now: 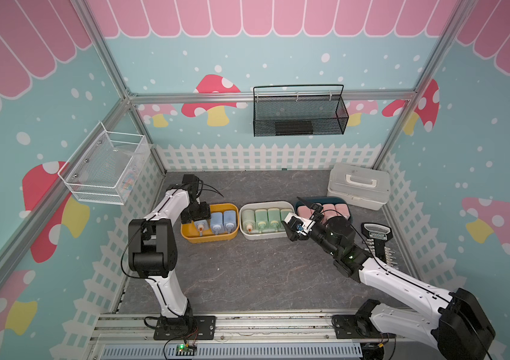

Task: Place the pencil sharpeners by color into the storage box
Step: Reset both arms

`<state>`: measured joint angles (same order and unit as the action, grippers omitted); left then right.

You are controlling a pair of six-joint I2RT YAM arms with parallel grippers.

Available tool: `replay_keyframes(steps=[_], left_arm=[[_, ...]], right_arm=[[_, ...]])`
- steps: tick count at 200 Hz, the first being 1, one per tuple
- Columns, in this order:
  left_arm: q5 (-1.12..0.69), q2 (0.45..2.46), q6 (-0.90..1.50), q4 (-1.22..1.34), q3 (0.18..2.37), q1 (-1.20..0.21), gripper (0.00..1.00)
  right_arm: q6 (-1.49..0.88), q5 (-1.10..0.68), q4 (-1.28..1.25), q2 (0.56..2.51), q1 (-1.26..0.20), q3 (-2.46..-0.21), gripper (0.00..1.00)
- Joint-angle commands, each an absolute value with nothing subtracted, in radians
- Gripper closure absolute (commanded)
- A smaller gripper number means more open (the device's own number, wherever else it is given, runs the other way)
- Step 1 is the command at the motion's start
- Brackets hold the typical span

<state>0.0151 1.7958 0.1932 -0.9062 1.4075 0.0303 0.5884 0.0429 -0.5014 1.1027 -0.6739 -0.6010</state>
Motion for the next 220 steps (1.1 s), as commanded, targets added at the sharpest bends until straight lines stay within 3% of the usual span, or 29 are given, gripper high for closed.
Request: replay_keyframes(steps=[1,9,33,67,93,138,151,165,170,187,220], left_arm=[[0.034,1.558,0.225,-0.809,1.349,0.035,0.1],[0.049,1.48,0.233,-0.734,1.29,0.035,0.02],[0.18,1.287,0.273,-0.396,1.023,0.036,0.01],[0.286,1.213,0.229,-0.018,0.687,0.056,0.01],[0.247,1.22,0.137,0.134,0.548,0.078,0.01],[0.181,1.281,0.105,0.286,0.504,0.099,0.01],[0.158,1.302,0.107,0.328,0.498,0.108,0.01],[0.119,1.328,0.1,0.413,0.473,0.116,0.01],[0.104,1.329,0.096,0.392,0.484,0.115,0.01],[0.095,1.341,0.085,0.397,0.491,0.121,0.01],[0.071,1.347,0.075,0.412,0.491,0.123,0.01]], right_arm=[[0.562,0.299,-0.524,1.115,-0.661,-0.576,0.01],[0.536,0.392,-0.54,1.128,-0.643,-0.567,0.01],[0.405,0.545,-0.561,1.151,-0.543,-0.515,0.01],[0.17,0.53,-0.502,1.201,-0.326,-0.458,0.01],[0.092,0.377,-0.552,1.289,-0.189,-0.424,0.01],[0.07,0.007,-0.721,1.479,-0.039,-0.444,0.01],[0.072,-0.019,-0.711,1.462,-0.028,-0.435,0.01],[0.1,-0.082,-0.949,1.518,-0.027,-0.343,0.01],[0.103,-0.084,-1.031,1.547,-0.029,-0.323,0.02],[0.055,0.034,-0.888,1.519,-0.029,-0.37,0.01],[0.052,0.052,-0.892,1.51,-0.031,-0.361,0.01]])
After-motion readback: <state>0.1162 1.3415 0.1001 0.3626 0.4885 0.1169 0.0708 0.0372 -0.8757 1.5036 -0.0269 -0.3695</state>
